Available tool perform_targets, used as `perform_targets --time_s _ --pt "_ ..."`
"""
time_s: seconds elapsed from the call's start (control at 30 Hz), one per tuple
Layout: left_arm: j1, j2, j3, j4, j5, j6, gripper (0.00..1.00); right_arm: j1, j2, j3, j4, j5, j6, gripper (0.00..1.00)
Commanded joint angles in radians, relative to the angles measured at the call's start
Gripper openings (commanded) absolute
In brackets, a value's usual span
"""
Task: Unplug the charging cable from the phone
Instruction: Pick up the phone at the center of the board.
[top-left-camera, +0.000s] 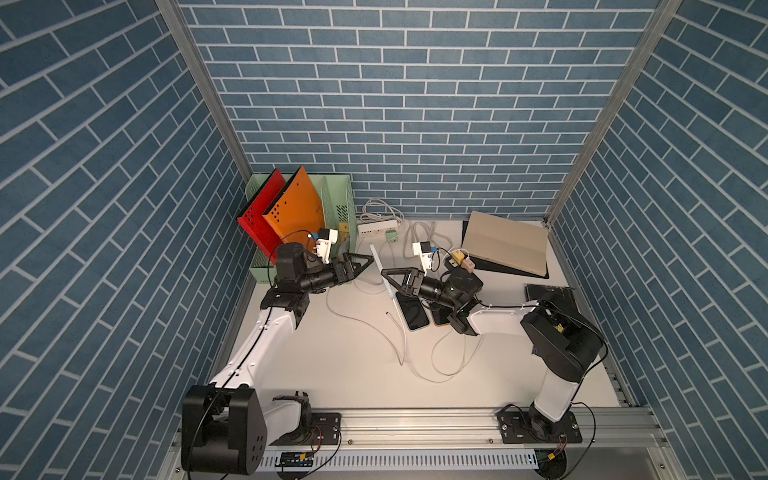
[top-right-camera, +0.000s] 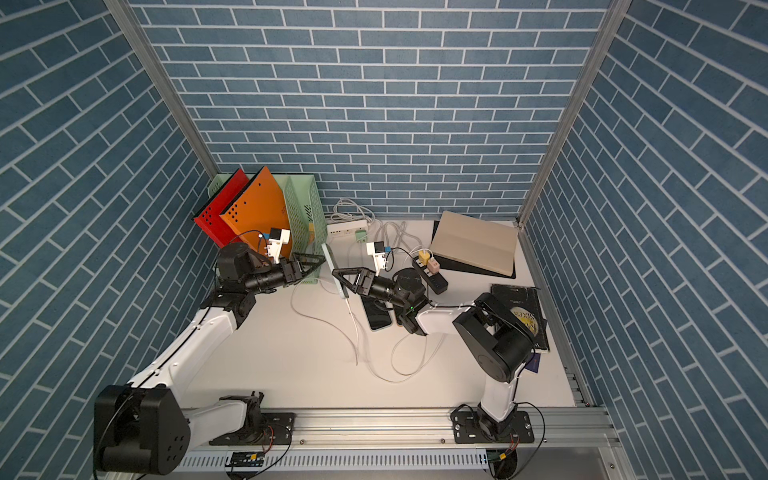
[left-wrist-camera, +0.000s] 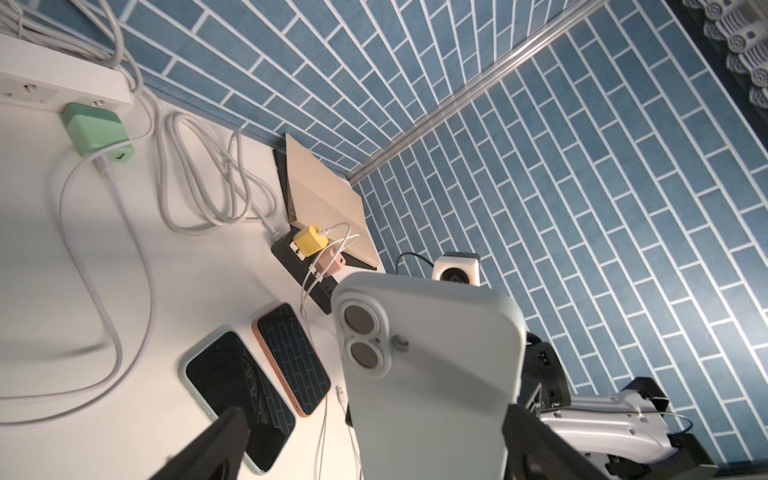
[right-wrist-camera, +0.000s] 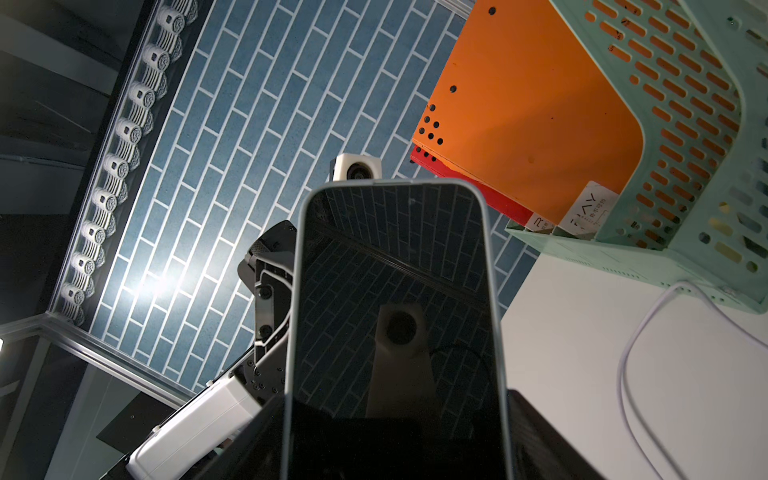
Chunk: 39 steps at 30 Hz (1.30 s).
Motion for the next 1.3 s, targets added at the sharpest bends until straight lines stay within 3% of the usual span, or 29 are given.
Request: perform_targets --time_s 0.0,0.33,0.77,1.07,1.2,1.27 --pt "-0.034 0.004 0.049 -0.003 0.038 0.05 1.0 0.006 -0.031 0.003 0.134 -0.007 0.02 0.38" --pt "-0.061 0.006 0.072 0.002 0.043 0.06 1.0 0.03 -0.01 0.026 0.244 -0.07 0.021 0.39" --pt "-0.093 -0.012 0.077 -0.03 0.076 0.119 0.99 0.053 0.022 0.06 0.244 -0.098 0.02 0.41" --pt "-0.095 -0.02 0.086 -0.067 0.061 0.153 0.56 0.048 0.036 0.05 0.242 -0.107 0.013 0.45" --pt "-0.095 -0.022 0.088 -0.072 0.046 0.157 0.36 0.043 0.036 0.043 0.237 -0.13 -0.001 0.56" --pt "-0.095 -0.026 0.092 -0.074 0.029 0.16 0.24 0.041 0.027 0.031 0.223 -0.15 -0.026 0.67"
